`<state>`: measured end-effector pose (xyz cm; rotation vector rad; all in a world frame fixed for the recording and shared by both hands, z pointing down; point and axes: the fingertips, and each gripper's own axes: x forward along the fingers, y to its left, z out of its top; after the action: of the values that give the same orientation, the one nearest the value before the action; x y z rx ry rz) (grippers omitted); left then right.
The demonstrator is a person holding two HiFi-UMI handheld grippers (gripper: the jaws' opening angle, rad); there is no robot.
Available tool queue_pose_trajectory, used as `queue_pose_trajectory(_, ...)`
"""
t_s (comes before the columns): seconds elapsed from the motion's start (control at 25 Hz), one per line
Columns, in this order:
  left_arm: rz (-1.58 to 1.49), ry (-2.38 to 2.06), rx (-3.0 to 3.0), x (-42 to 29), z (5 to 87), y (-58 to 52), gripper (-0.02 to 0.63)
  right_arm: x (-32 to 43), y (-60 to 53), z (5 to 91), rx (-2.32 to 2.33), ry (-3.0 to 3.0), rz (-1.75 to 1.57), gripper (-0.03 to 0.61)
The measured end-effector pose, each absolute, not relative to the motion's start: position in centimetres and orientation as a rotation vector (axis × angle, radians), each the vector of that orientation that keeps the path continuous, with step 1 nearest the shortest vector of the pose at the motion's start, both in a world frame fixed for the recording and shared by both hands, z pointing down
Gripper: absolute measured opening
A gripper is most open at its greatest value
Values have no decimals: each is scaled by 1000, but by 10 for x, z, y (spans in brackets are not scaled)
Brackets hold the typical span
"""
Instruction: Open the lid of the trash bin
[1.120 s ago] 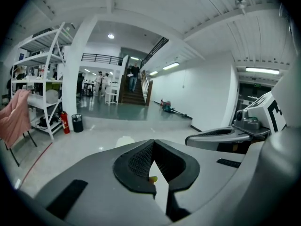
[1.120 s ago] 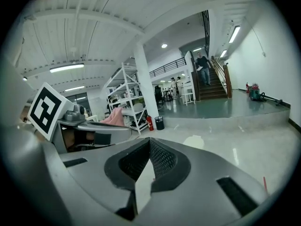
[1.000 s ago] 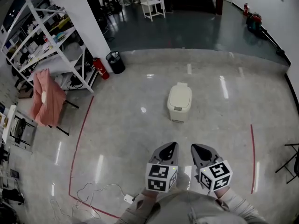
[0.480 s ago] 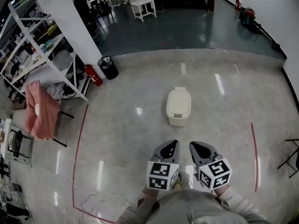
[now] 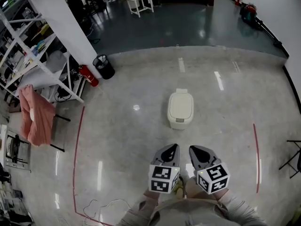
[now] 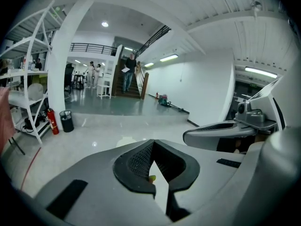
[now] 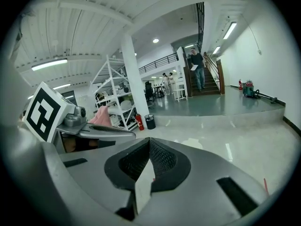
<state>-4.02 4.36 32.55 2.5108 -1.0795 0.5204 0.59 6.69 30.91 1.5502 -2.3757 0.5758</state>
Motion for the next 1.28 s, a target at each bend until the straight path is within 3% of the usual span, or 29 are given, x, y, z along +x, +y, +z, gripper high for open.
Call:
queue_pose_trajectory(0.48, 597, -1105, 2398, -29, 402, -35, 3, 26, -21, 381, 1499, -2280, 669, -2)
queue_pose_trajectory(1.28, 687, -1132, 2187, -11, 612, -140, 3, 63, -151, 602, 1429, -2093, 784, 0)
